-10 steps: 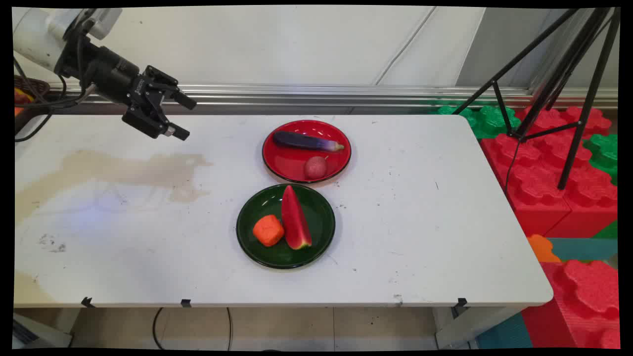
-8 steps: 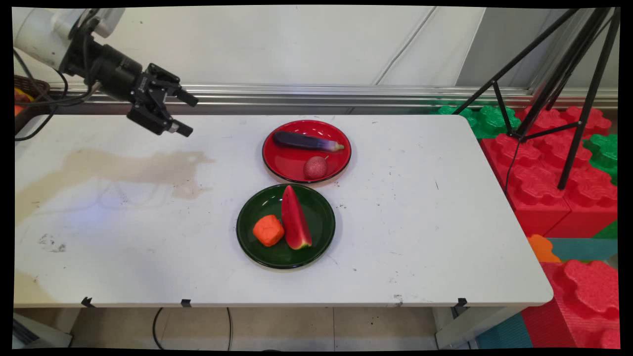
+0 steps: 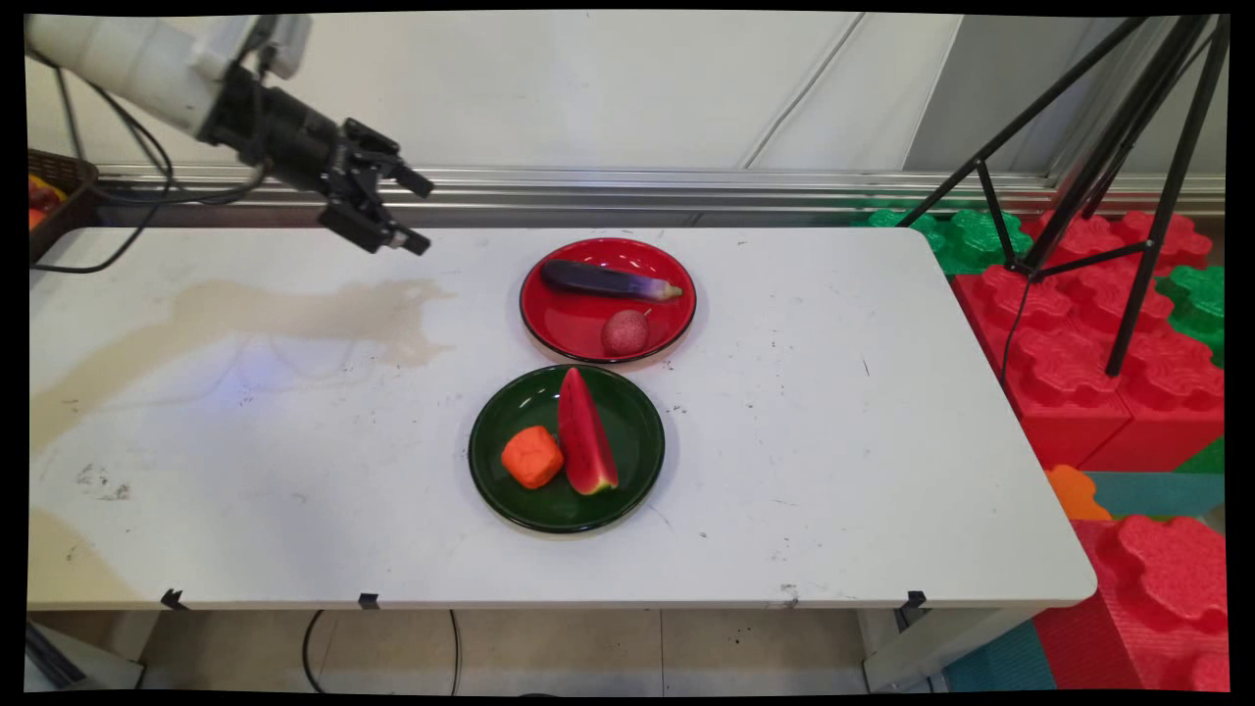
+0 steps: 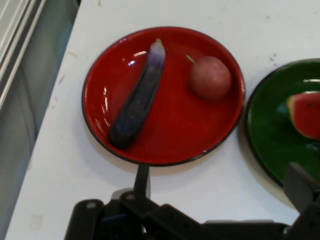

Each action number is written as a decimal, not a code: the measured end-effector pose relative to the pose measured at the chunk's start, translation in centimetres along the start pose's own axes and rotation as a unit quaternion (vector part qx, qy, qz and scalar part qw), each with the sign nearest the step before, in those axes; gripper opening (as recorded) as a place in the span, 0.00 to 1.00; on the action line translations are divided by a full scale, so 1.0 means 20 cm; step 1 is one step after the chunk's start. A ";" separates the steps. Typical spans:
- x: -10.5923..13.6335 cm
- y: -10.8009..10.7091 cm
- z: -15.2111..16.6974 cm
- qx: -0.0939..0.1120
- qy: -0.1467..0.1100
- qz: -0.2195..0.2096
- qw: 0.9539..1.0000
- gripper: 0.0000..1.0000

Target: Pick up the eggplant from the red plate

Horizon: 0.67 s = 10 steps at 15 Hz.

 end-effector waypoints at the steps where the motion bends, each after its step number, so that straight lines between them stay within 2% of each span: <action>1: 0.01 -0.02 0.04 0.002 -0.001 0.003 1.000 1.00; 10: 0.09 -0.19 0.44 0.005 -0.014 0.032 0.999 1.00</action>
